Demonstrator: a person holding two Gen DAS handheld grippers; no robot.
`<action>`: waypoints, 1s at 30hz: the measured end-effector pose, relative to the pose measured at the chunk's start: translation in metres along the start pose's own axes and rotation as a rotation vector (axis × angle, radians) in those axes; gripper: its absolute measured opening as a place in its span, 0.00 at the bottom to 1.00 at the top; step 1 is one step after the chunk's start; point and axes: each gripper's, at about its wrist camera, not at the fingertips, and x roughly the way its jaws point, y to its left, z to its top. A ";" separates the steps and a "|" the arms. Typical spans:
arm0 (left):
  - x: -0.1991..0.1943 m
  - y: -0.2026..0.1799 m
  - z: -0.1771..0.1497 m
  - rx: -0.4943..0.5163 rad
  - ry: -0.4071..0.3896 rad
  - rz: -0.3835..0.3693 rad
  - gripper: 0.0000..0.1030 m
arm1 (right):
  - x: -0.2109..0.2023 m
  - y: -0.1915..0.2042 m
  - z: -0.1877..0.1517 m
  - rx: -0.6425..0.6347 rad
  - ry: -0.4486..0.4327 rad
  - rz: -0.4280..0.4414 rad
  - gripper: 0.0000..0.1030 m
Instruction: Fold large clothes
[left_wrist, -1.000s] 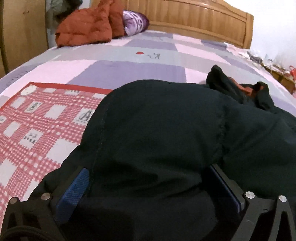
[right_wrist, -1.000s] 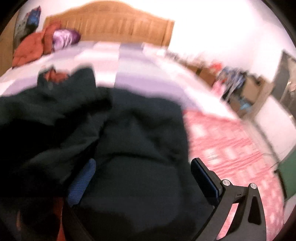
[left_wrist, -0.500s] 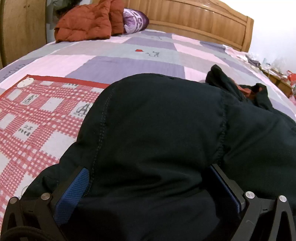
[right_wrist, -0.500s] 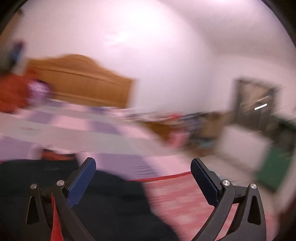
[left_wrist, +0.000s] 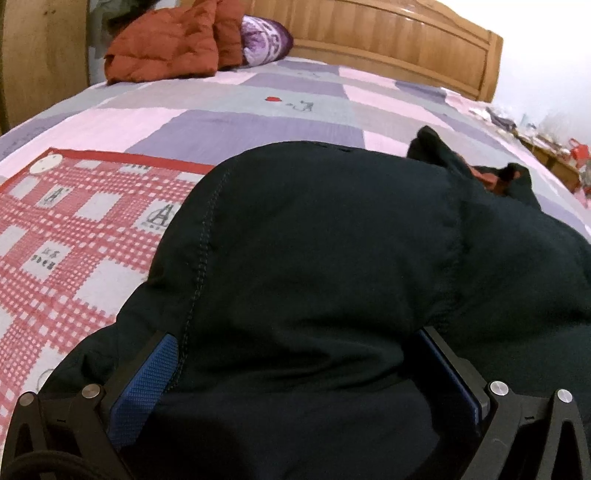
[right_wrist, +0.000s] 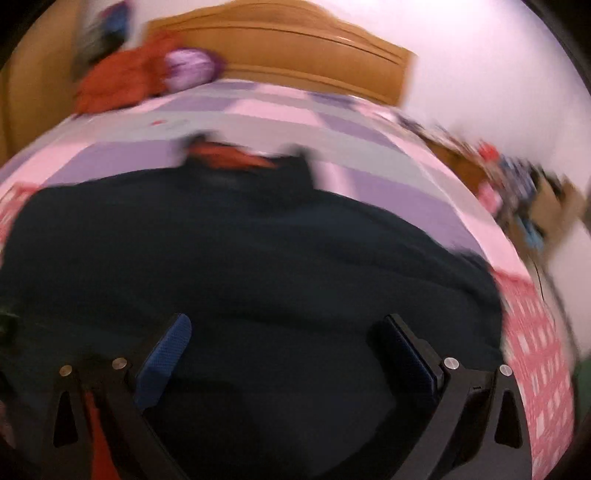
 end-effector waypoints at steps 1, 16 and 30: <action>0.000 0.000 0.001 0.002 -0.001 0.006 1.00 | 0.006 -0.013 -0.002 0.019 0.023 -0.048 1.00; -0.025 -0.070 0.062 0.192 -0.020 -0.095 1.00 | 0.029 -0.042 -0.033 0.121 0.006 0.080 1.00; 0.082 0.033 0.075 0.139 0.110 0.165 1.00 | 0.037 -0.047 -0.034 0.163 0.010 0.155 1.00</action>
